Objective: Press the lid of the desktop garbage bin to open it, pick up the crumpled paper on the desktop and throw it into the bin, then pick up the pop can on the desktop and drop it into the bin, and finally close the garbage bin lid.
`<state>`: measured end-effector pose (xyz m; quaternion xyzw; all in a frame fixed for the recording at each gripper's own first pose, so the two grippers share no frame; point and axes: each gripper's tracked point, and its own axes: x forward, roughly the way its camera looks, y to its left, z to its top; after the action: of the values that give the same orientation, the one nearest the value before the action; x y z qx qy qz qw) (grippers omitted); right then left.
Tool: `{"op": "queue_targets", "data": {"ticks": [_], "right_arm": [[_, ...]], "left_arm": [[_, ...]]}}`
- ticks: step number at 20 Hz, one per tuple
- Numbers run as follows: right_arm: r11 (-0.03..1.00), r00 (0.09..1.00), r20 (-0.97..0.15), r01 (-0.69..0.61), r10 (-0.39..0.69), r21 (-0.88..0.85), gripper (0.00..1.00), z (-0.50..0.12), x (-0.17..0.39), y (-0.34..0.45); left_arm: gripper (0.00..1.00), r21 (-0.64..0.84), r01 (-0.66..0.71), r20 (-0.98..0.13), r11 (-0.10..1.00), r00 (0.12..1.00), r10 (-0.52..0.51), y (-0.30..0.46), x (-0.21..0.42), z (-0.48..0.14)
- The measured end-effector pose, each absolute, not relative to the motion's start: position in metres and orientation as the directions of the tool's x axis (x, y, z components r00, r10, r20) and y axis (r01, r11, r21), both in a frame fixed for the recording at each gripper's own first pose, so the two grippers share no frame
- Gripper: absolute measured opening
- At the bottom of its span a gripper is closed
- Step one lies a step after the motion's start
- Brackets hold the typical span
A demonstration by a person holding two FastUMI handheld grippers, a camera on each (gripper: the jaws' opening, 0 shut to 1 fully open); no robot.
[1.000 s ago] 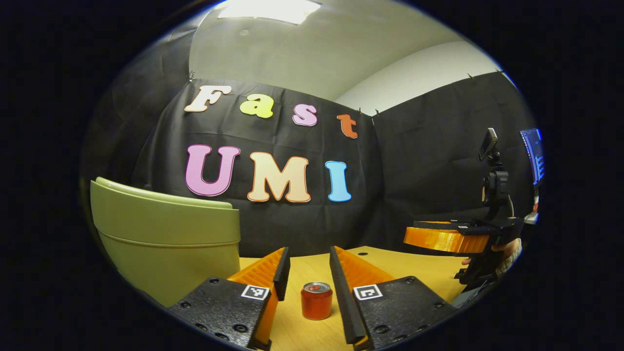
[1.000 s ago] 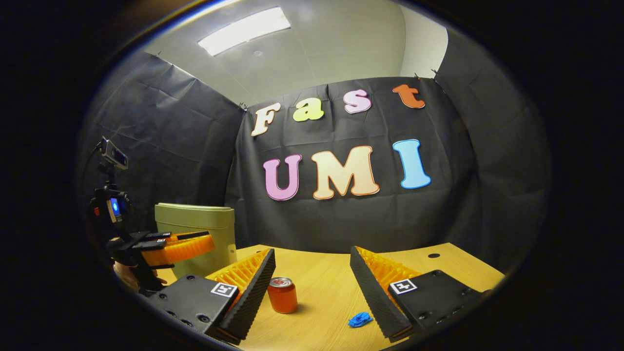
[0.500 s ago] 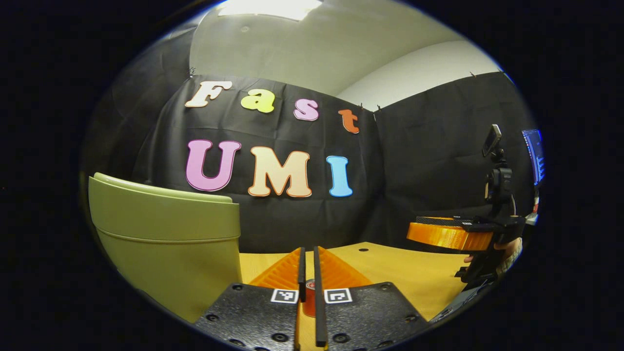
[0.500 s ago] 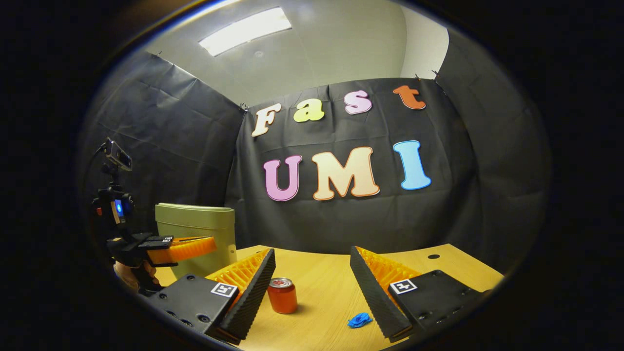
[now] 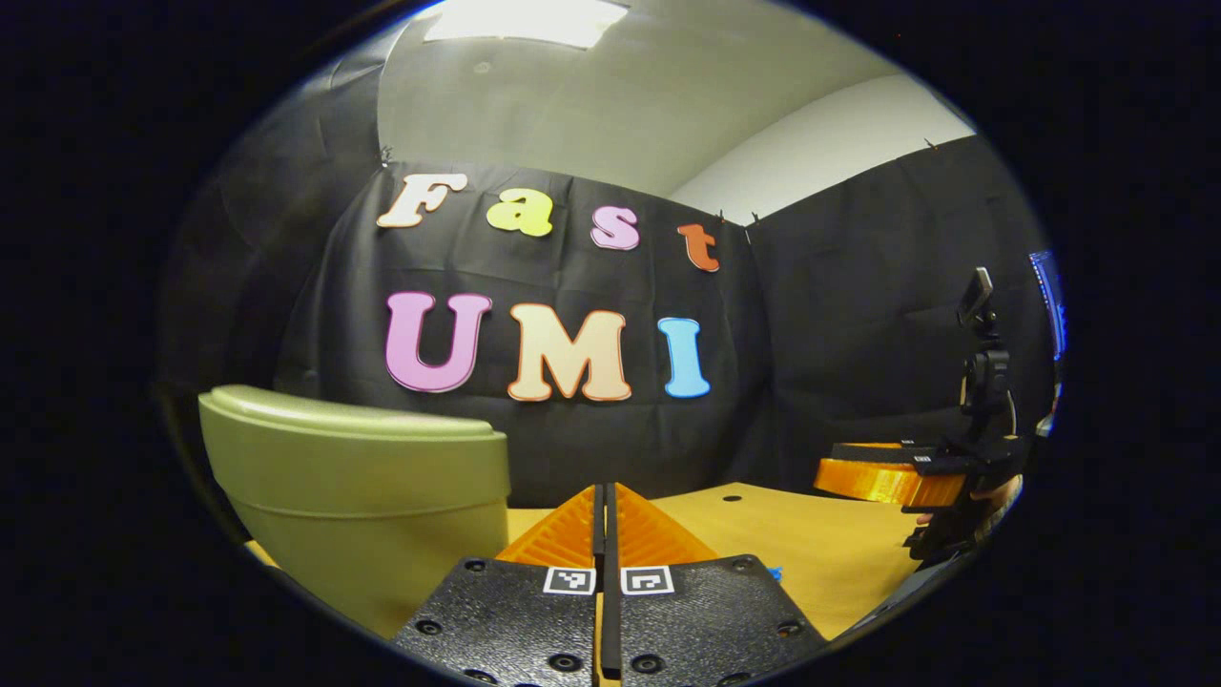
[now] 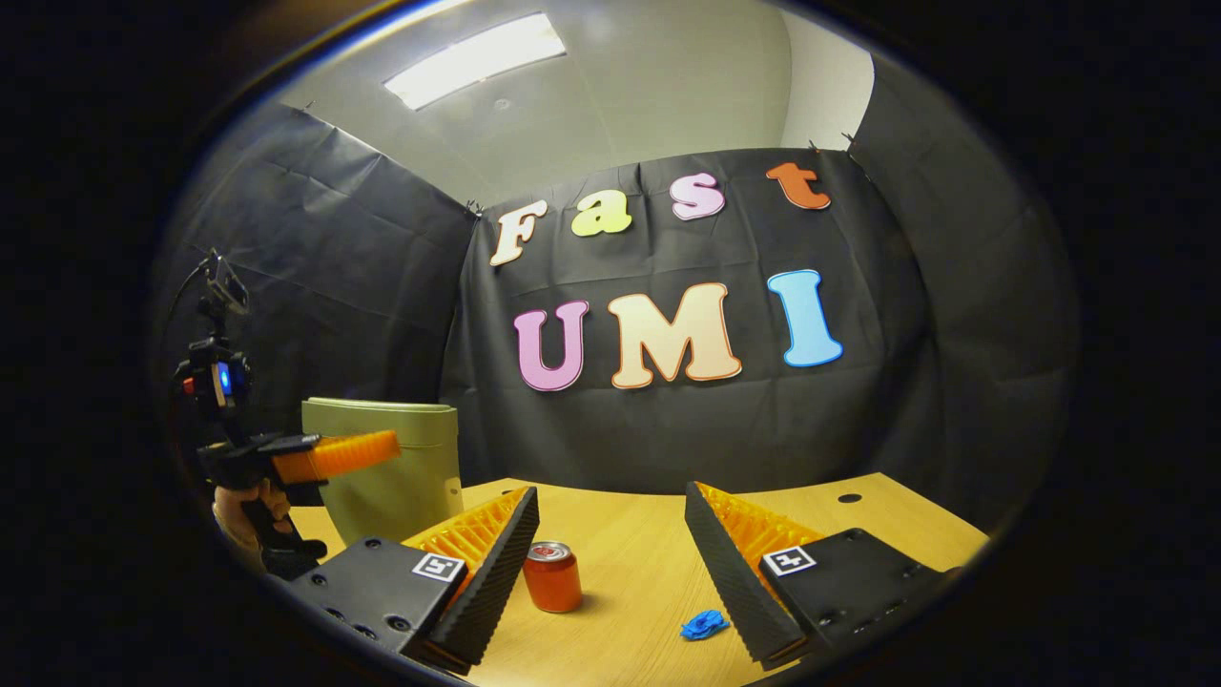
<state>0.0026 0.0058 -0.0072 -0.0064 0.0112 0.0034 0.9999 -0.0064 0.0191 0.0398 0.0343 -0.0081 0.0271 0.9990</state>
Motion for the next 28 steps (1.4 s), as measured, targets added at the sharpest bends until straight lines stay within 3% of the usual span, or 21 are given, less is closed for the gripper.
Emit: {"op": "queue_targets", "data": {"ticks": [6,9,23,28], "right_arm": [[1.0,0.998,-0.062,-0.027,0.028,0.013,0.97,-0.017,0.008,0.009],[0.999,0.998,-0.063,-0.026,0.028,0.021,0.97,-0.015,0.008,0.007],[1.0,0.999,-0.033,0.011,-0.01,0.027,0.97,-0.007,-0.004,-0.011],[1.0,0.998,-0.053,0.016,-0.015,0.019,0.97,-0.014,-0.001,-0.014]], "left_arm": [[0.0,0.175,-0.218,0.133,0.96,0.971,0.196,0.063,-0.018,0.114],[0.0,0.224,-0.272,0.14,0.936,0.959,0.245,0.079,-0.023,0.131],[0.0,0.237,-0.319,-0.114,0.918,0.929,0.353,0.134,-0.024,0.081],[0.0,0.243,-0.31,-0.127,0.919,0.929,0.347,0.132,-0.025,0.081]]}}
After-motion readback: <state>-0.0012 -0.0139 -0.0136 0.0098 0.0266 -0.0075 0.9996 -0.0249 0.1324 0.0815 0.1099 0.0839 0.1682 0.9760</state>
